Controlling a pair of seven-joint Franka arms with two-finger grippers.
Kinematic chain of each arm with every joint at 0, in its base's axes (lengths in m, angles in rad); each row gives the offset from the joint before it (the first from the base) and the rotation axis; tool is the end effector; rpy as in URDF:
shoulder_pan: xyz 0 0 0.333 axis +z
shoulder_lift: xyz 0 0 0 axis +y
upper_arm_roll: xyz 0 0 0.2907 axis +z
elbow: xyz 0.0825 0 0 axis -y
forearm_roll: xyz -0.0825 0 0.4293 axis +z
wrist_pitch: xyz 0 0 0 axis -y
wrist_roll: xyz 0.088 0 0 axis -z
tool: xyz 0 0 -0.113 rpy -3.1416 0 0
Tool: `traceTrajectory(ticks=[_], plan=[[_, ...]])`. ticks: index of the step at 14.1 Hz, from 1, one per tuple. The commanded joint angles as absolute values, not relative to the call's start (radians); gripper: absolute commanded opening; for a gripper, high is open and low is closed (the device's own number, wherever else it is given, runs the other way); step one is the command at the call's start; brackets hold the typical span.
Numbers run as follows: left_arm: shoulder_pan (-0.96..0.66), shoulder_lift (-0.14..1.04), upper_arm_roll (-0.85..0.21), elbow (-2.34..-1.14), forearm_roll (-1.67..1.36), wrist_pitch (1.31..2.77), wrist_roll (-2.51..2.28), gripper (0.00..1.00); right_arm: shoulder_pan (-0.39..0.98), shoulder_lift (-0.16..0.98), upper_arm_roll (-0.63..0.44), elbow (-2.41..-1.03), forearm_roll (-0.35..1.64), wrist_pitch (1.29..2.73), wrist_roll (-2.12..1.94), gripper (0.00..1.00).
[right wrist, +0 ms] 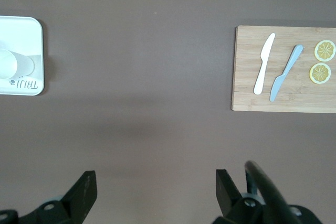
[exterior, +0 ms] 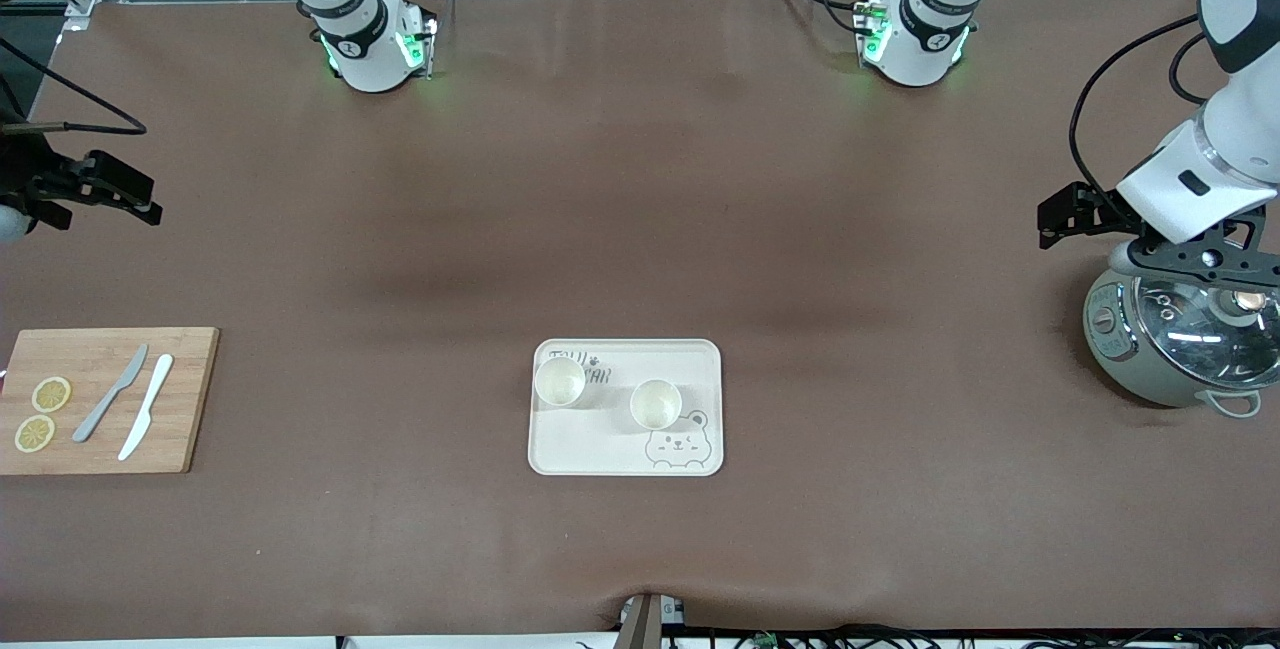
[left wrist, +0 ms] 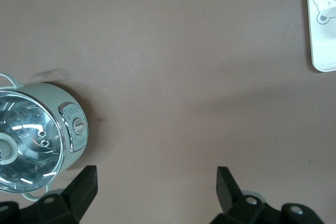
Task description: Place white IKEA cup upright on tray with both arms
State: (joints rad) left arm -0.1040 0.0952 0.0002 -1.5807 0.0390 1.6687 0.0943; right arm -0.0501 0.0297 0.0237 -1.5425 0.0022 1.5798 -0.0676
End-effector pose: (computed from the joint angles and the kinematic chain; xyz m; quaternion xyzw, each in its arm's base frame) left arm 0.6296 -0.0615 0.5380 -0.9947 0.1008 0.0035 0.0194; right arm 0.6092 -0.0160 0.5907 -0.9998 -0.0206 -0.0039 0.0013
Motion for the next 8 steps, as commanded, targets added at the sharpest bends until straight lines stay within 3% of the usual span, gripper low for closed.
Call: traceTrajectory(ticks=[1,8], plan=[[-0.100,0.092,-0.006,-1.571,0.044,1.674,0.094,1.00,-0.048,0.018,0.023,-1.563,0.006,1.601,-0.074,1.00],[-0.106,0.086,-0.011,-1.571,0.043,1.672,0.086,1.00,-0.044,0.020,0.025,-1.560,0.006,1.603,-0.074,1.00]])
